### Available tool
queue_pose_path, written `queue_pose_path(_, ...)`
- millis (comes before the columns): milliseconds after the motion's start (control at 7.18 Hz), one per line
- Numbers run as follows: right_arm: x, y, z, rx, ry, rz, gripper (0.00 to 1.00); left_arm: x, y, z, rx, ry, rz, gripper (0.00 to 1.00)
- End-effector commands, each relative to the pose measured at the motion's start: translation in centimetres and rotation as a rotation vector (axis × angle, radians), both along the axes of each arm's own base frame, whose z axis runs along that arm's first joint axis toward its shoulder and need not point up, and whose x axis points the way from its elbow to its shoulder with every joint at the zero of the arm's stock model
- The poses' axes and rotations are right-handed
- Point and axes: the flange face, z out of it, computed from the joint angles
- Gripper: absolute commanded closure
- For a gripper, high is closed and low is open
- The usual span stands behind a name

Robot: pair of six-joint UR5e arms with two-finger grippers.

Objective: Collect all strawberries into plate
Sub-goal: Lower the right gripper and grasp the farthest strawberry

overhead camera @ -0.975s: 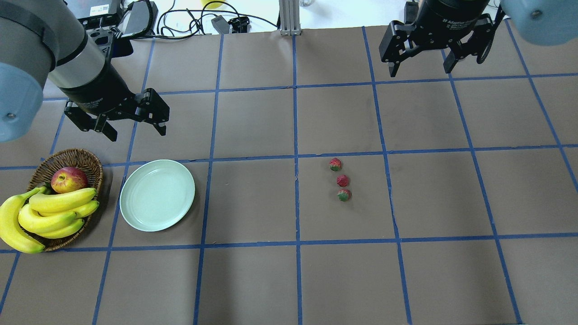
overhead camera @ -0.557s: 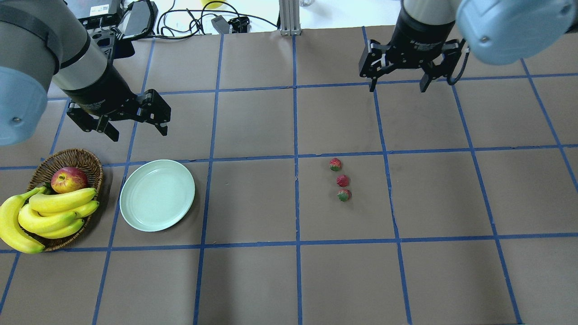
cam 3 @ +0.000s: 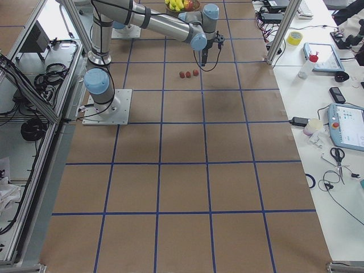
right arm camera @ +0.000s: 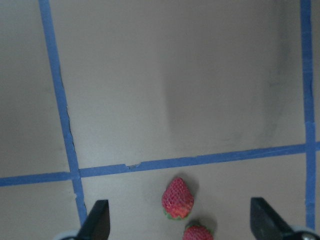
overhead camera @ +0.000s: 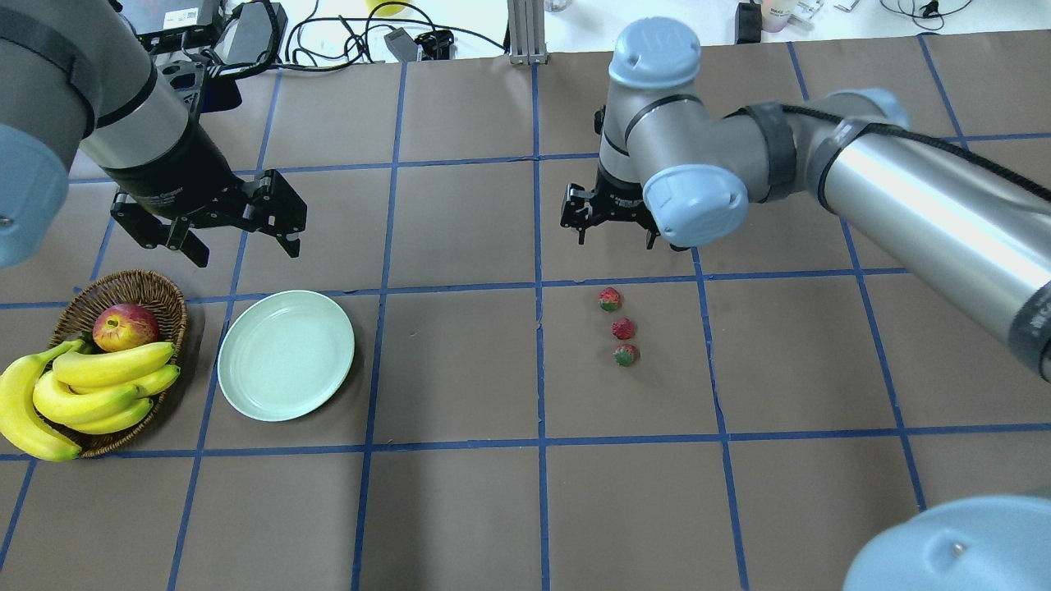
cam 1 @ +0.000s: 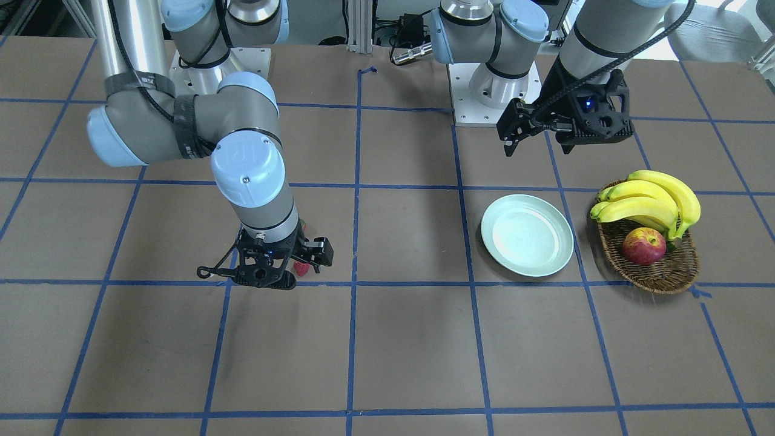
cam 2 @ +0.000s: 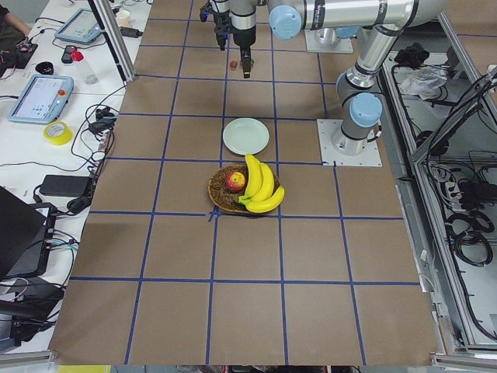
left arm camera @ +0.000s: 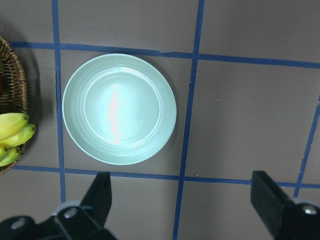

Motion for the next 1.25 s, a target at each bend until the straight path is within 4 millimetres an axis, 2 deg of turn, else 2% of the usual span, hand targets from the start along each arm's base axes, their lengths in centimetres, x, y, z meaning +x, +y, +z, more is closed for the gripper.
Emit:
queue_pose_path(0,-0.1,1.7,-6.3,0.012,0.006,-0.002,0.0,0.0,0.0,-0.3,0.003,0.0,-0.001,0.0)
queue_pose_path(139,0.0,1.6,-7.0,0.015,0.0,-0.005,0.0,0.0,-0.1,0.0,-0.006,0.001,-0.001,0.0)
queue_pose_path(418,-0.3,2.7,-7.5,0.045,0.009,-0.028,0.21,0.1,-0.1,-0.6,0.003,-0.003,0.0,0.0)
queue_pose_path(557,-0.2,2.9,-7.6,0.05,0.009,-0.031,0.55,0.0,0.0,0.1,-0.012,-0.004,-0.001,0.0)
queue_pose_path(835,0.0,2.9,-7.4,0.051,-0.014,-0.047,0.9,0.1,0.2,0.1,-0.012,-0.002,-0.001,0.0)
queue_pose_path(1114,0.7,2.6,-5.9,0.026,-0.047,-0.065,0.92,0.2,0.2,0.1,-0.012,-0.004,0.002,0.0)
